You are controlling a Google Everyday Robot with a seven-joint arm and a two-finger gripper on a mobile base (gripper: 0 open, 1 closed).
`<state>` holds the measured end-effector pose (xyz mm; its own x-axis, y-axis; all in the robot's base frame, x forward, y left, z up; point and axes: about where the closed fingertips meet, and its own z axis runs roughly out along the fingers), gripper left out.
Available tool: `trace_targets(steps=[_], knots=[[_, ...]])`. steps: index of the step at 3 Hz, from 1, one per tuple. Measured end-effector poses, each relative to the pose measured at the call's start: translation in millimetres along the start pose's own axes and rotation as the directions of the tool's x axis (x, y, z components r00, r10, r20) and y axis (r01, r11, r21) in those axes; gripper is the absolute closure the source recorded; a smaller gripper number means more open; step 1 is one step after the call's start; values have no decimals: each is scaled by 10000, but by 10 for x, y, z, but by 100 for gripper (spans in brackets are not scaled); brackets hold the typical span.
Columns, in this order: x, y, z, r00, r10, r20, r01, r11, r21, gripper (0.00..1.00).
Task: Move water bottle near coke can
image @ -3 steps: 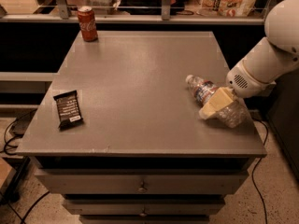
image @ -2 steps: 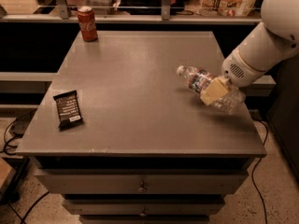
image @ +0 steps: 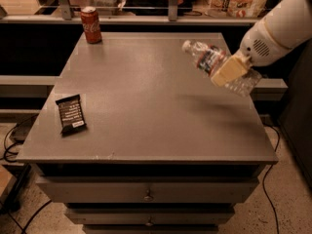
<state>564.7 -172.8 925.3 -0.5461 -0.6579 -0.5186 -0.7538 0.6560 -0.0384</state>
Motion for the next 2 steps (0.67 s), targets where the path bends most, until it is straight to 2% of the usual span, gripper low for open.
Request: trace_targets(steps=[1, 2], knots=[[-174, -42, -86, 9988, -283, 403, 275, 9994, 202, 100], [-57, 135, 382, 9988, 404, -275, -417, 9980, -481, 100]])
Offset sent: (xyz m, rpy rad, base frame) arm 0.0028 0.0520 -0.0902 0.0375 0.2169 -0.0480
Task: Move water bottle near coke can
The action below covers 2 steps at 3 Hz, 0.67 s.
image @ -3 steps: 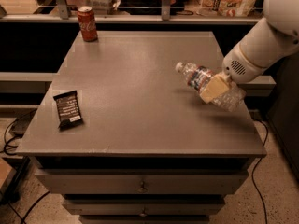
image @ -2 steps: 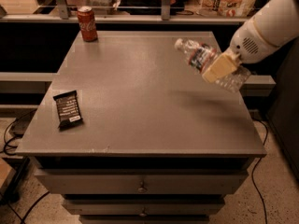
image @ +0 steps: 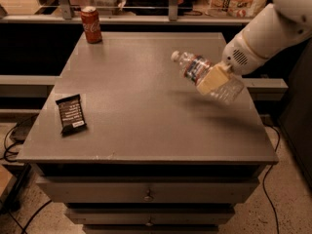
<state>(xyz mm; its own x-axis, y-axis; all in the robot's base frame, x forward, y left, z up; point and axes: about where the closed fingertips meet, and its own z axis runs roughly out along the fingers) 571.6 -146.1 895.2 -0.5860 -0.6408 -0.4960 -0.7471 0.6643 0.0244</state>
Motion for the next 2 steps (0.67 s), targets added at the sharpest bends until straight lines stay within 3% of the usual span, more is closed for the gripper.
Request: trace_targets(steps=[1, 2], knots=[[-146, 144, 449, 9977, 643, -205, -656, 9951, -740, 100], [-277, 201, 572, 9962, 868, -80, -872, 9915, -963, 100]])
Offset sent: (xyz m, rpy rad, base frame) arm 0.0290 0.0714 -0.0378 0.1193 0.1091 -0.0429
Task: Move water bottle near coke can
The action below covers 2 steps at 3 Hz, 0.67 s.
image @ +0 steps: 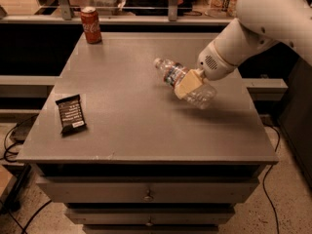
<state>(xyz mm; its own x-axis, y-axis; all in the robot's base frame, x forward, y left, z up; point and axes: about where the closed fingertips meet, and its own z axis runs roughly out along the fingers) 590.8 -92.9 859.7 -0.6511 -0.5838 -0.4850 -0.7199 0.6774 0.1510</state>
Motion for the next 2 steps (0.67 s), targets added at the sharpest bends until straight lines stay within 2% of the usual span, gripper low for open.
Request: trace_targets(steps=[1, 2], knots=[[-238, 97, -22, 9987, -151, 485, 170, 9991, -389, 100], [-238, 97, -21, 9987, -151, 486, 170, 9991, -388, 100]])
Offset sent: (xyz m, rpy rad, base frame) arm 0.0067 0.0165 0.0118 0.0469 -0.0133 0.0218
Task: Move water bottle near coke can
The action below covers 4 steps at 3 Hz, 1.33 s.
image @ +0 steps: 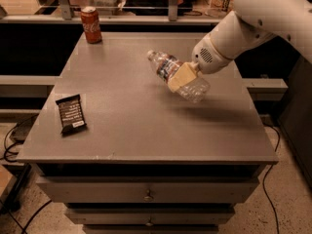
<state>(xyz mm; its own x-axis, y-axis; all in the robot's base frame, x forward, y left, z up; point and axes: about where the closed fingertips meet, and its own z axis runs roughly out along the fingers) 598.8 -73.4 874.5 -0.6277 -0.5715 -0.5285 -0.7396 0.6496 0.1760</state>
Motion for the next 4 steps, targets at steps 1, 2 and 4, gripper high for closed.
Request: trace_targets(steps=[1, 2, 4], knots=[[-166, -27, 104, 9998, 40, 173, -44, 9997, 242, 100], [-589, -67, 384, 9984, 114, 558, -109, 9999, -95, 100], [-1175, -229, 729, 9870, 1046, 1216, -967, 9929, -696, 100]])
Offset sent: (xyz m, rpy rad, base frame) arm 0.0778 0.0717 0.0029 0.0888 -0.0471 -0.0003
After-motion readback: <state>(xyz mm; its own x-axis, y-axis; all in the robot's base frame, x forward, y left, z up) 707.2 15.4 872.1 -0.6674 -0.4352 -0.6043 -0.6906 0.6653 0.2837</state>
